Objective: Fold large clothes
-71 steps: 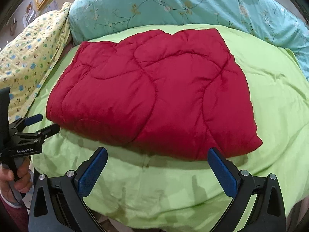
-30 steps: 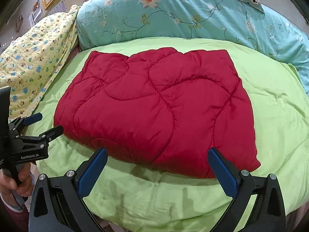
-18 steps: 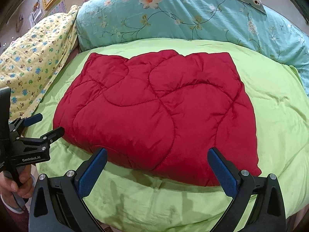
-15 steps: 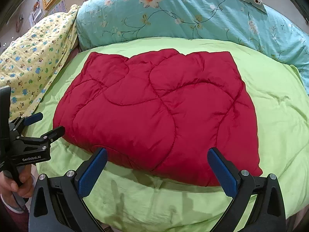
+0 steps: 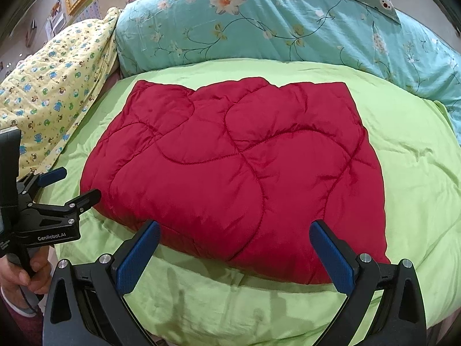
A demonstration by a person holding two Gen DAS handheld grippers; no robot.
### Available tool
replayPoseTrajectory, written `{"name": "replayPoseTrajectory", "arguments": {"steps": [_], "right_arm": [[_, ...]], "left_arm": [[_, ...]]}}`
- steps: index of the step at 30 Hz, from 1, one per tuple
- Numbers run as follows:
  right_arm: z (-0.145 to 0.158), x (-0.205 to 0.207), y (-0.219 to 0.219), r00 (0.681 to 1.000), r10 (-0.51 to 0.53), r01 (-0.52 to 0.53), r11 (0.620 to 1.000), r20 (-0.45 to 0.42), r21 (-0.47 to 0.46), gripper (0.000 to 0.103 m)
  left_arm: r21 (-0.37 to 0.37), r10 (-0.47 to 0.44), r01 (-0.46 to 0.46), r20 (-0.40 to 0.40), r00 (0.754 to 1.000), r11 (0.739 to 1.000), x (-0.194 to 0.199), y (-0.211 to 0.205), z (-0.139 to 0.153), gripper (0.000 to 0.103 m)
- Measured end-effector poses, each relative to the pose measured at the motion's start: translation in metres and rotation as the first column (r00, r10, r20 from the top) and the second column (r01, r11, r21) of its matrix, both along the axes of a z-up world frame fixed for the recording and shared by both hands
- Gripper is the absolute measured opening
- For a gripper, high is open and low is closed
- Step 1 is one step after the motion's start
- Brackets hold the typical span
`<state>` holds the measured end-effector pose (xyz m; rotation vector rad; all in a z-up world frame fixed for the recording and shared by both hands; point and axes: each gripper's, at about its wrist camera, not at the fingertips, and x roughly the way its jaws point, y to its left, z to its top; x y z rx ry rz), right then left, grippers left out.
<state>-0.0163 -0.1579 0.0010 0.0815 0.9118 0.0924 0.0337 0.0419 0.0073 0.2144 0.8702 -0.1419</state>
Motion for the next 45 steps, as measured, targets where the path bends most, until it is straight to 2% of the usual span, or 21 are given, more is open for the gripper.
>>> {"name": "replayPoseTrajectory", "arguments": {"steps": [45], "right_arm": [[-0.002, 0.010, -0.010, 1.000, -0.014, 0.014, 1.000, -0.015, 0.000, 0.103]], "left_arm": [[-0.011, 0.008, -0.008, -0.013, 1.000, 1.000, 0.017, 0.001, -0.001, 0.103]]}}
